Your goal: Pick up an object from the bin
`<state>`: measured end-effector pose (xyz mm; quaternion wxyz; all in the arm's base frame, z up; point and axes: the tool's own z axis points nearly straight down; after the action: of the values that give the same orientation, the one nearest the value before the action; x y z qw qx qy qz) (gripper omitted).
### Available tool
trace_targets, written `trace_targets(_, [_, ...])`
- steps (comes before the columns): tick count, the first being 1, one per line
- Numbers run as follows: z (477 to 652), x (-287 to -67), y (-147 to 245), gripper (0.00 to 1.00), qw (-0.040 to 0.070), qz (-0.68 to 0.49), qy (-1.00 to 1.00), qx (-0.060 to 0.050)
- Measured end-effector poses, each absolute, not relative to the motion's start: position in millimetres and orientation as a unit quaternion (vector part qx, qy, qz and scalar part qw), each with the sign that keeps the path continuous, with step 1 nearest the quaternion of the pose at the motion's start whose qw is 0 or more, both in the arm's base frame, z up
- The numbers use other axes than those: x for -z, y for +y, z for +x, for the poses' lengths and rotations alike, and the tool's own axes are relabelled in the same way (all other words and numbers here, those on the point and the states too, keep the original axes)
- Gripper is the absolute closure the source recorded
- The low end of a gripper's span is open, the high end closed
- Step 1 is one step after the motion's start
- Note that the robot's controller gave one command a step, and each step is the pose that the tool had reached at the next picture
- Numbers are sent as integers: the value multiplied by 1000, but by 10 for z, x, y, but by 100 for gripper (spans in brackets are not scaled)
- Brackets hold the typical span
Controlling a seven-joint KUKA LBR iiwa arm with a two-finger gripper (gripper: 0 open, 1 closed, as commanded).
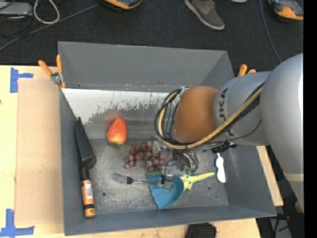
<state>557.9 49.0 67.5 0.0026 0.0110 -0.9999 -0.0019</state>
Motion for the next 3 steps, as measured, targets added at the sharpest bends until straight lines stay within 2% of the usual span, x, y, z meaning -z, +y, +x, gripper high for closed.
trace_targets(1, [5727,-768,1049,100,-6,39,-999,0])
trace_targets(2, [5726,-771,1049,100,-6,39,-999,0])
trace_targets(3, [5698,-1441,1066,100,-2,45,-999,0])
